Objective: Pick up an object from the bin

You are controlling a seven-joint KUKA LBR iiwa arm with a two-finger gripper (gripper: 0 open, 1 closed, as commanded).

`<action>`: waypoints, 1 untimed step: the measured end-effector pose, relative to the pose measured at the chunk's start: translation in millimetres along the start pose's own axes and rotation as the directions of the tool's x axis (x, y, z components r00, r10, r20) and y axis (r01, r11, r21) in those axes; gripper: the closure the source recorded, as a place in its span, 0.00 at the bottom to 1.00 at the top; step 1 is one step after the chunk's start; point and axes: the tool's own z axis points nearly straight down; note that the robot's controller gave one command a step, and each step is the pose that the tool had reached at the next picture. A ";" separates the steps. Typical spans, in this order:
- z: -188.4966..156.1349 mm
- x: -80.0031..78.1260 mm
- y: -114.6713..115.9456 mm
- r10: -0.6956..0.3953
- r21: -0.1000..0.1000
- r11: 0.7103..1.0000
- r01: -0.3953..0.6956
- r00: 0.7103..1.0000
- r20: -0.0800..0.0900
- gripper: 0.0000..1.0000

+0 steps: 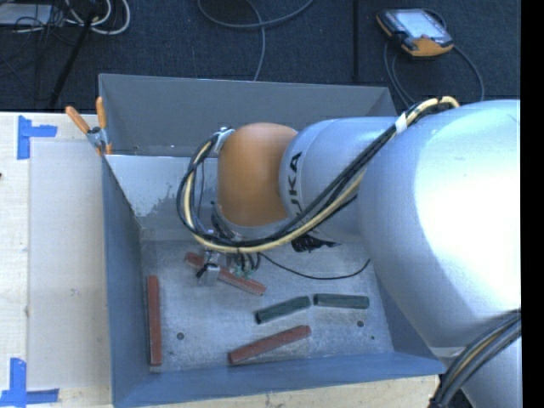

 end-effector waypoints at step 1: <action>0.0 -0.1 -0.1 0.000 0.000 1.000 0.000 1.000 0.000 1.00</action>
Offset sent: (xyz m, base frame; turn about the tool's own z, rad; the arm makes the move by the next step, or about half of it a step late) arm -0.0052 0.0059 0.1568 -0.1025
